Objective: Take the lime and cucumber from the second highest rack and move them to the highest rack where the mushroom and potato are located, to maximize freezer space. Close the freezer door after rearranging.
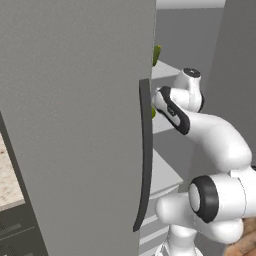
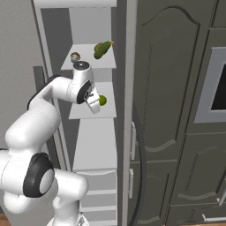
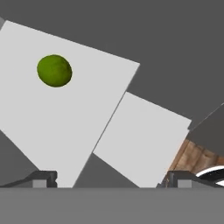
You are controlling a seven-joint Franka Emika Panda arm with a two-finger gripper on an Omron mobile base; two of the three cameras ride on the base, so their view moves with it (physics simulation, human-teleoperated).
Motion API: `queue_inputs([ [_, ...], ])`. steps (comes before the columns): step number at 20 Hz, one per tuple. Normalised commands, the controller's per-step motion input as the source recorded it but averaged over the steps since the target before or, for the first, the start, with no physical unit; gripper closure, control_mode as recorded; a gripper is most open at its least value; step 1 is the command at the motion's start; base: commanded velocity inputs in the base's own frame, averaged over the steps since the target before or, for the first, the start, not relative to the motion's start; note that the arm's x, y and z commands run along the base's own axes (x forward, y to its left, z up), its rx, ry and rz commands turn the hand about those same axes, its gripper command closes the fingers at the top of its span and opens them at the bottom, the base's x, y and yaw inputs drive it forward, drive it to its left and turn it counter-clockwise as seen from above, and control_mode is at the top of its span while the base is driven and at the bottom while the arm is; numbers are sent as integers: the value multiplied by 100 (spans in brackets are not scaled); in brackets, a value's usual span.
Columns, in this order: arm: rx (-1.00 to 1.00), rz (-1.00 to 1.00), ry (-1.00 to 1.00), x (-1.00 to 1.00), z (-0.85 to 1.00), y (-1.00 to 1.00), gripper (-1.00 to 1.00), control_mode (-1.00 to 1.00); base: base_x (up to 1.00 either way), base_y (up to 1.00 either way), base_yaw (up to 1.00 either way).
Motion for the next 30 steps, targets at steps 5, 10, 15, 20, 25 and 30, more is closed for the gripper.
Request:
queue_inputs([
  [5, 5, -9, 0, 32, -4, 0, -100, -100, 0, 0, 0],
  [10, 2, -3, 0, 41, -17, 0, -100, -100, 0, 0, 0],
  [15, 0, 0, -3, 41, -24, 0, -100, -100, 0, 0, 0],
  [20, 0, 0, 0, 41, -25, 0, -100, -100, 0, 0, 0],
  [25, 1, 0, 0, 40, -18, 0, -100, -100, 0, 0, 0],
  [30, 5, 0, 0, 43, -7, 0, -100, -100, 0, 0, 0],
])
